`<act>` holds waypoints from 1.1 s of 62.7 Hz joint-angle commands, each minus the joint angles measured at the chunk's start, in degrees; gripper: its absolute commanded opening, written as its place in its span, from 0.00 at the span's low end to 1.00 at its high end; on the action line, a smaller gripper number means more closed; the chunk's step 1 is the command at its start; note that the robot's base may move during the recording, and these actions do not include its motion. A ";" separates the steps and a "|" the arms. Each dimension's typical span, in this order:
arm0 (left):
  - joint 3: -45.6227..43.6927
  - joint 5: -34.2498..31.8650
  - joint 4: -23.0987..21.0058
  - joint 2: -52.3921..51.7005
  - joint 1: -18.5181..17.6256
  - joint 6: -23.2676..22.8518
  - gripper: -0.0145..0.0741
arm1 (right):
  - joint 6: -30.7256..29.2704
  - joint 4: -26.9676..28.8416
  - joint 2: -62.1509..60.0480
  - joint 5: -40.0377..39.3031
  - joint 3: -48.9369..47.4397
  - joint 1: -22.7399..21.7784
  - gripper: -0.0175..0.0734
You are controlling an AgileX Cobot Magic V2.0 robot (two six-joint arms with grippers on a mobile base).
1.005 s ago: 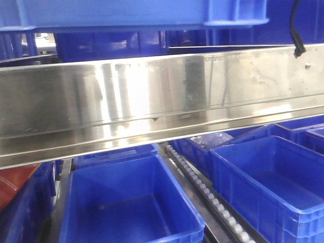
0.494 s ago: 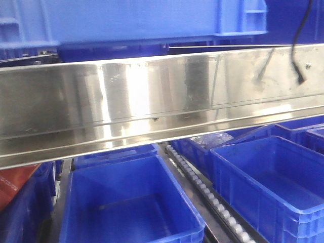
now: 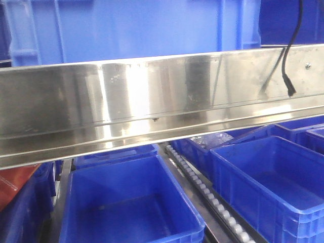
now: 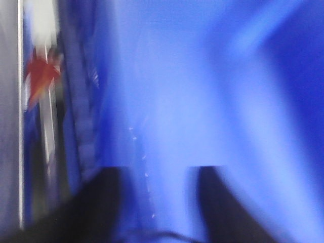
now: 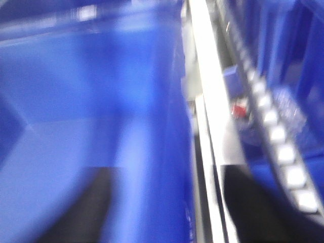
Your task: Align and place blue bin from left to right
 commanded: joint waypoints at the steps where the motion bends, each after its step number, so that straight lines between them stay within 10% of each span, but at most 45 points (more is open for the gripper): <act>1: -0.55 -1.28 -0.44 -0.72 -0.48 0.28 0.79 | -0.76 -0.78 -1.17 -1.67 -0.49 -0.28 0.73; 14: -0.65 0.08 -0.83 -3.66 -0.48 0.96 0.84 | -0.76 -0.78 -4.72 0.21 -0.49 -0.28 0.69; 22: -0.65 1.64 -0.83 -7.64 -0.48 2.62 0.77 | -0.76 -0.78 -8.82 3.57 -0.49 -0.28 0.48; 37: -0.55 6.68 -0.83 -16.21 -0.48 12.16 0.11 | -0.76 -1.88 -15.62 11.19 -0.38 -0.28 0.10; 49: 3.02 9.73 -0.11 -23.38 -0.48 18.07 0.18 | -1.70 -5.48 -23.74 10.48 6.78 -0.28 0.11; 69: 26.62 -6.02 0.00 -43.50 -0.48 19.08 0.18 | -4.32 -5.48 -47.44 -5.14 38.31 -0.28 0.11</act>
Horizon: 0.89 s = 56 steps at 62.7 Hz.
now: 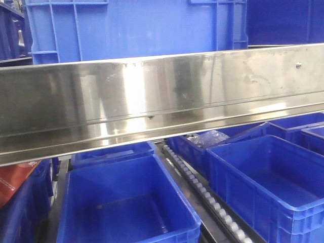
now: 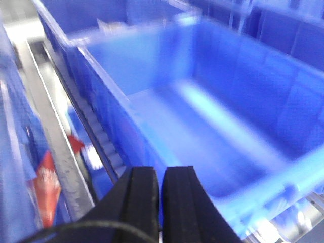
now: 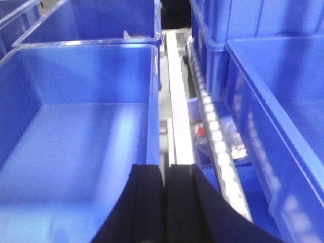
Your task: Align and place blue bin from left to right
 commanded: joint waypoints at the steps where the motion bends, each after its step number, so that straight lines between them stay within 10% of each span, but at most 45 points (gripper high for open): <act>1: 6.61 -6.23 0.18 -6.23 -0.34 0.34 0.18 | -0.83 -0.61 -6.73 -6.90 8.11 -0.23 0.11; 29: 32.91 -16.16 0.18 -33.32 -0.34 0.37 0.18 | -4.22 -0.61 -37.66 -24.60 46.81 -0.23 0.11; 56: 43.07 -16.79 -0.61 -43.17 -0.34 0.37 0.18 | -4.22 -0.69 -49.82 -34.06 64.72 -0.23 0.11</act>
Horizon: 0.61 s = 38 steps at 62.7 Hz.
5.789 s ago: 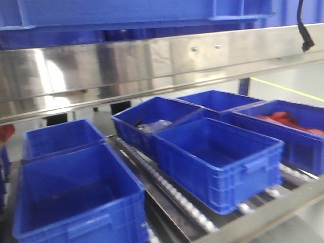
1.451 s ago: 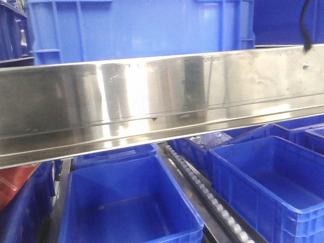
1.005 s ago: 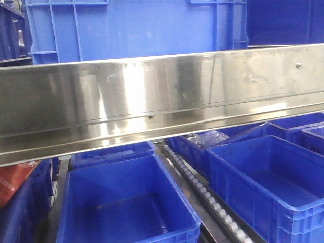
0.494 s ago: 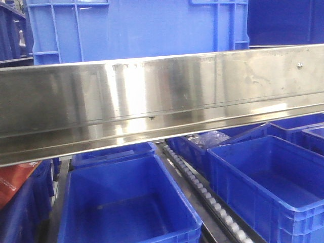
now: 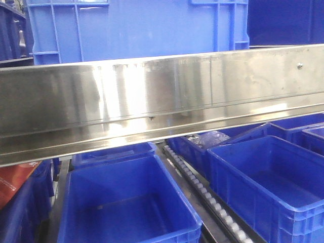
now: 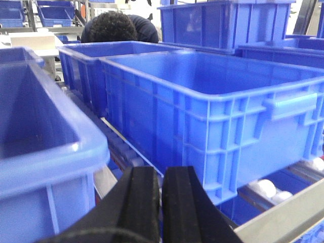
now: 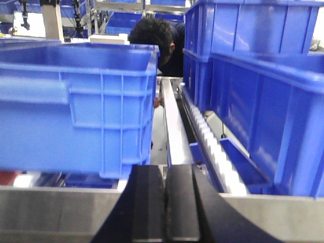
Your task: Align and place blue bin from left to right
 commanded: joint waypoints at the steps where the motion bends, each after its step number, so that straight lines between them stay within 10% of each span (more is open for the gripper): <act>1: 0.21 -1.35 -0.49 -0.44 -0.34 0.10 0.18 | -0.46 -0.47 -0.47 -2.39 0.53 -0.23 0.11; 38: 0.21 -1.35 -0.49 -0.44 -0.34 0.10 0.18 | -0.46 -0.47 -0.47 -2.65 0.50 -0.11 0.11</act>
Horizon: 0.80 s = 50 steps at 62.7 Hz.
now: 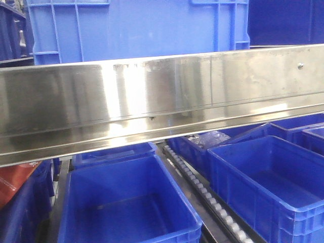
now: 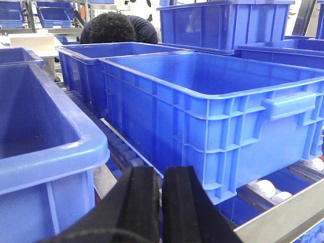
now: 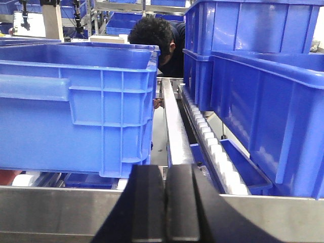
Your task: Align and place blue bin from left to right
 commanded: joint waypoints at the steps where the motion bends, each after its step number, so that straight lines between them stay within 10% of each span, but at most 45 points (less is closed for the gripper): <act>1: 0.21 -1.24 -0.45 -0.35 -0.30 0.10 0.18 | -0.36 -0.47 -0.38 -1.65 0.17 -0.11 0.11; 50: 0.21 -1.24 -0.08 -0.35 -0.30 0.10 0.18 | -0.36 -0.47 -0.38 -1.79 0.17 -0.11 0.11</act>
